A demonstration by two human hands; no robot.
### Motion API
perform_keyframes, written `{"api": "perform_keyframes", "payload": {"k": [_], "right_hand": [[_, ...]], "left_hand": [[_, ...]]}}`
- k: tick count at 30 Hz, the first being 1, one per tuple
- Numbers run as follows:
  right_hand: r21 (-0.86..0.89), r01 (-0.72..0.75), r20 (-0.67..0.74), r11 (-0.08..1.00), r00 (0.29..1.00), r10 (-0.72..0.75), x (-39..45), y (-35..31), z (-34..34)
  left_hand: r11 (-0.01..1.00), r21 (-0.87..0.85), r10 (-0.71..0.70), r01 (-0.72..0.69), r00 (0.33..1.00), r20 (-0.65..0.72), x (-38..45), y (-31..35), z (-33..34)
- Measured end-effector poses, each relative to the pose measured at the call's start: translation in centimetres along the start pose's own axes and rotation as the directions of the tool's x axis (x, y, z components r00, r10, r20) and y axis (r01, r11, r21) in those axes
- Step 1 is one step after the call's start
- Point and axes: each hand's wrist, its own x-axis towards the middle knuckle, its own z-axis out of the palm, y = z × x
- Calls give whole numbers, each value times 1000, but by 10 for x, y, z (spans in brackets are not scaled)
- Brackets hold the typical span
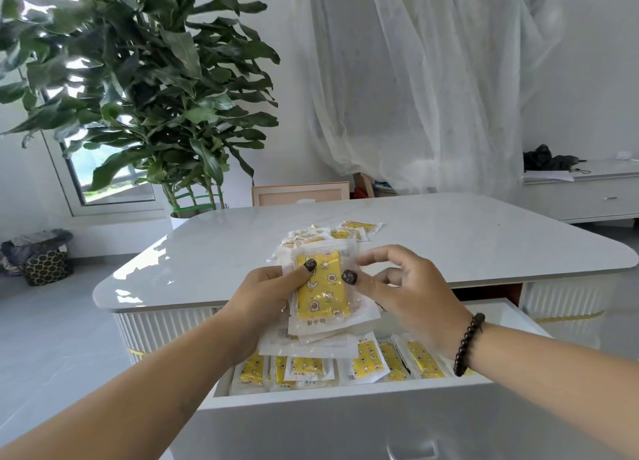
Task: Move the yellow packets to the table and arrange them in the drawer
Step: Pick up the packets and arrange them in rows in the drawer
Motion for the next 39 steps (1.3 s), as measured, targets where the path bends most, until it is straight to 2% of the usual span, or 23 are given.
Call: {"api": "perform_keyframes", "payload": {"k": [4, 7, 11, 15, 20, 23, 28, 32, 39], "right_hand": [[42, -286, 22, 957, 958, 285, 3, 1, 6], [224, -368, 88, 902, 930, 357, 2, 4, 7], [297, -390, 70, 872, 919, 387, 6, 14, 2], [195, -366, -114, 910, 913, 392, 12, 18, -6], [252, -347, -230, 903, 885, 404, 18, 24, -18], [331, -325, -174, 886, 901, 396, 16, 20, -20], [288, -340, -41, 895, 930, 366, 10, 10, -18], [328, -355, 43, 875, 931, 362, 12, 4, -19], [361, -343, 106, 867, 939, 328, 16, 3, -23]], "left_hand": [[997, 54, 57, -57, 998, 8, -3, 0, 6], [996, 49, 75, -75, 997, -4, -4, -2, 8], [997, 41, 69, -67, 997, -35, -3, -1, 5], [995, 77, 75, -69, 995, -70, -3, 0, 5], [994, 97, 69, -56, 989, -128, 3, 1, 2], [993, 107, 60, -45, 988, -145, 3, 2, 2], [991, 124, 62, -47, 990, -124, 6, -1, 2], [988, 146, 58, -40, 991, -124, 9, -3, -3], [985, 171, 26, -12, 997, -78, 13, -6, -10]]}}
